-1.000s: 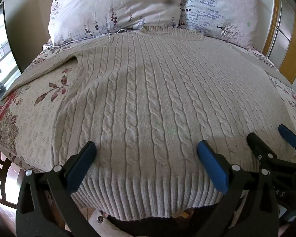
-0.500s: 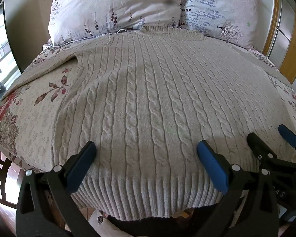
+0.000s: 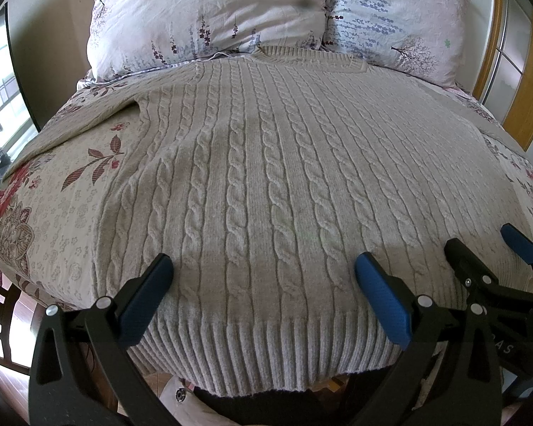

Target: Fold small clothes

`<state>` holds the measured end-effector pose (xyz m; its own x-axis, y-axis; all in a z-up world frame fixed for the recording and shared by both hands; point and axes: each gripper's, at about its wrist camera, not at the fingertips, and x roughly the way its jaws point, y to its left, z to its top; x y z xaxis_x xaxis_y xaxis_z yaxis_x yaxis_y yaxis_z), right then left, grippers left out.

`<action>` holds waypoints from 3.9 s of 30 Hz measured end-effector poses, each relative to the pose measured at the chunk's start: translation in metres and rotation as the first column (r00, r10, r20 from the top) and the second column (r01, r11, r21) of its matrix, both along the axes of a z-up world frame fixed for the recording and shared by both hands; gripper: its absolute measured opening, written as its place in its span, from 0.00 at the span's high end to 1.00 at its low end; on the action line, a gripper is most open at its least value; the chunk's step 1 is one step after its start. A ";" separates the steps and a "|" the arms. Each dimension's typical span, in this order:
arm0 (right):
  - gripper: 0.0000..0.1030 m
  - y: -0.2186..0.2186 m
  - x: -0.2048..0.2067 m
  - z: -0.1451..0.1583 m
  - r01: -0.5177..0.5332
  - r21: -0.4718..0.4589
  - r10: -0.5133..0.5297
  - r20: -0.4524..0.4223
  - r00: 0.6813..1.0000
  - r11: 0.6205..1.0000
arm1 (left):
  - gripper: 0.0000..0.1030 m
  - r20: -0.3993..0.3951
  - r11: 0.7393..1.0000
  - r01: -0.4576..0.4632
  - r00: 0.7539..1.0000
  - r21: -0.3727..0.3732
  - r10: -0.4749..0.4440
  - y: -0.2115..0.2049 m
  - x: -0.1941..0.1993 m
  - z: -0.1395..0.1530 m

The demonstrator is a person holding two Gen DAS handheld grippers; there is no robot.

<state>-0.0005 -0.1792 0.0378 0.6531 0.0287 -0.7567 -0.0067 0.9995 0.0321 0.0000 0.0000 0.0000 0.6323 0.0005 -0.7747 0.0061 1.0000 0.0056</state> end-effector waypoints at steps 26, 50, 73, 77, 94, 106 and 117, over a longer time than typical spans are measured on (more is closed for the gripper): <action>0.01 0.000 0.000 0.000 0.000 0.000 0.000 0.000 1.000 1.000 | 0.02 0.000 1.000 0.000 1.000 0.000 0.000 0.000 0.000 0.000; 0.01 0.000 0.000 0.001 -0.001 -0.001 0.001 0.001 1.000 1.000 | 0.02 0.000 1.000 0.000 1.000 0.000 0.000 0.000 0.000 0.000; 0.01 -0.007 0.013 0.001 -0.104 0.000 0.104 0.005 0.995 0.995 | 0.02 -0.041 1.000 0.021 0.999 0.006 -0.021 -0.001 0.006 0.002; 0.01 -0.008 0.014 0.002 -0.164 0.006 0.164 0.010 0.986 0.986 | 0.02 -0.063 0.999 0.034 0.997 0.011 -0.033 -0.001 0.010 0.002; 0.28 -0.253 0.158 0.038 0.396 0.457 -0.354 -0.179 0.918 0.796 | 0.02 -0.028 0.999 0.035 0.999 0.006 -0.034 0.023 0.111 0.047; 0.49 -0.326 0.194 -0.014 0.587 0.568 -0.490 -0.335 0.805 0.576 | 0.02 0.034 0.998 0.034 0.999 -0.043 -0.032 0.024 0.182 0.061; 0.75 -0.374 0.188 -0.019 0.680 0.527 -0.638 -0.298 0.710 0.510 | 0.02 0.030 0.993 0.053 0.998 -0.105 -0.050 0.025 0.207 0.048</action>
